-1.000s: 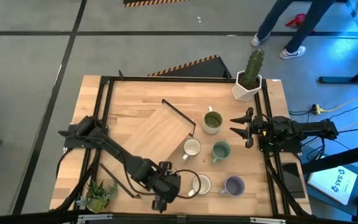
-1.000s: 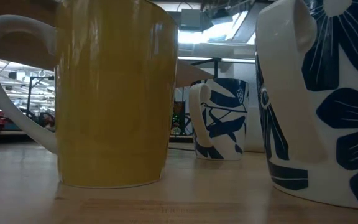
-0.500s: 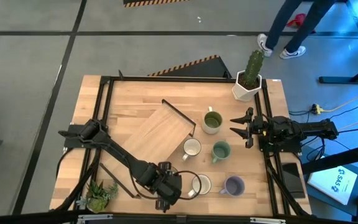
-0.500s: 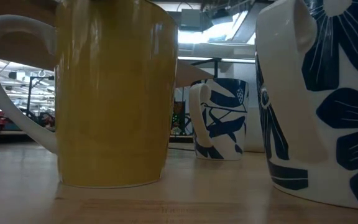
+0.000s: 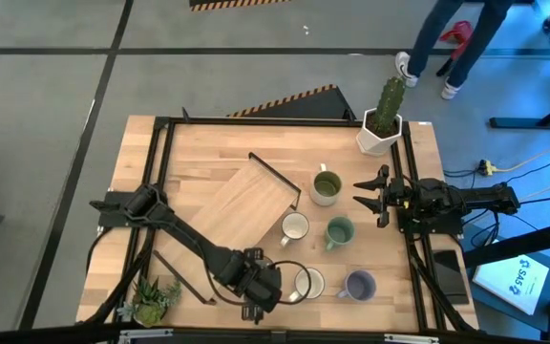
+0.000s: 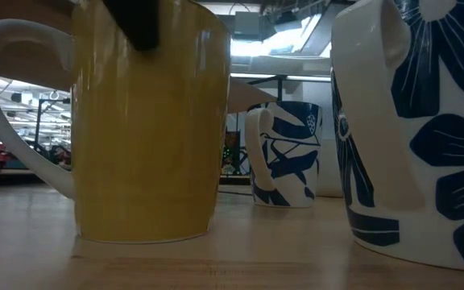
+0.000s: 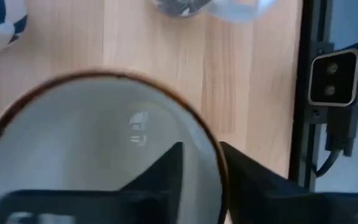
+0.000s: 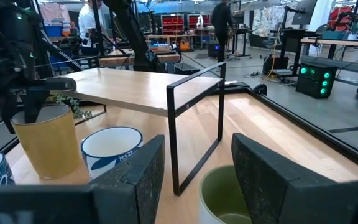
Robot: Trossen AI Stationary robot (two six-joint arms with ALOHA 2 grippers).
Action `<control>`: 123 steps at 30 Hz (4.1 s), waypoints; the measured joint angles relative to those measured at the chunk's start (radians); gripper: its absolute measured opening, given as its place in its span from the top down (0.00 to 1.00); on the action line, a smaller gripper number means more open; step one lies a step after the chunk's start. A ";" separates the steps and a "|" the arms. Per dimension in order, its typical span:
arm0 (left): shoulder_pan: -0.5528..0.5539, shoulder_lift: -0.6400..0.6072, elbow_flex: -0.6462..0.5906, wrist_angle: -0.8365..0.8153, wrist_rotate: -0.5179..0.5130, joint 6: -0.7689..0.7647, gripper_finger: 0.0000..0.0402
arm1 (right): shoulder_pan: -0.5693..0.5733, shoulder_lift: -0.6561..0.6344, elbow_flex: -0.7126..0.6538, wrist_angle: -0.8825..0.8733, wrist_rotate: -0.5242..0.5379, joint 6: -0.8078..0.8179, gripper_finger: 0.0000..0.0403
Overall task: Place coffee mugs
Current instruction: Put the yellow mug on the shelf
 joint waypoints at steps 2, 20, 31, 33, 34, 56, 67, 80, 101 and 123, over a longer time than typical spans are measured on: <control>0.004 -0.002 0.000 0.008 0.014 -0.004 0.92 | 0.000 0.000 0.000 0.000 0.000 0.000 0.56; 0.008 0.004 0.116 0.008 0.105 0.053 0.96 | 0.000 0.000 0.000 0.000 0.001 -0.001 0.56; 0.007 0.002 0.272 -0.153 0.042 0.064 0.96 | 0.000 0.000 0.000 0.000 0.006 -0.001 0.56; 0.008 0.002 0.309 -0.205 0.021 0.083 0.96 | 0.000 0.000 0.000 0.001 0.017 -0.001 0.56; 0.008 0.001 0.327 -0.227 0.009 0.094 0.96 | 0.000 0.000 0.000 0.002 0.024 -0.001 0.56; 0.190 -0.030 0.586 -0.662 -0.261 0.209 0.96 | 0.000 0.000 -0.001 0.005 0.061 -0.036 0.56; 0.441 -0.060 0.595 -0.661 -0.249 0.452 0.96 | 0.000 0.000 -0.001 0.006 0.064 -0.053 0.56; 0.702 -0.114 0.591 -0.684 -0.040 0.523 0.96 | 0.000 0.000 -0.001 0.006 0.063 -0.053 0.56; 0.592 -0.482 0.154 -0.569 -0.116 0.522 0.96 | 0.000 0.000 -0.001 0.017 0.223 -0.103 0.56; 0.716 -0.404 0.117 -0.501 0.035 0.847 0.96 | 0.000 0.000 -0.001 0.018 0.252 -0.102 0.56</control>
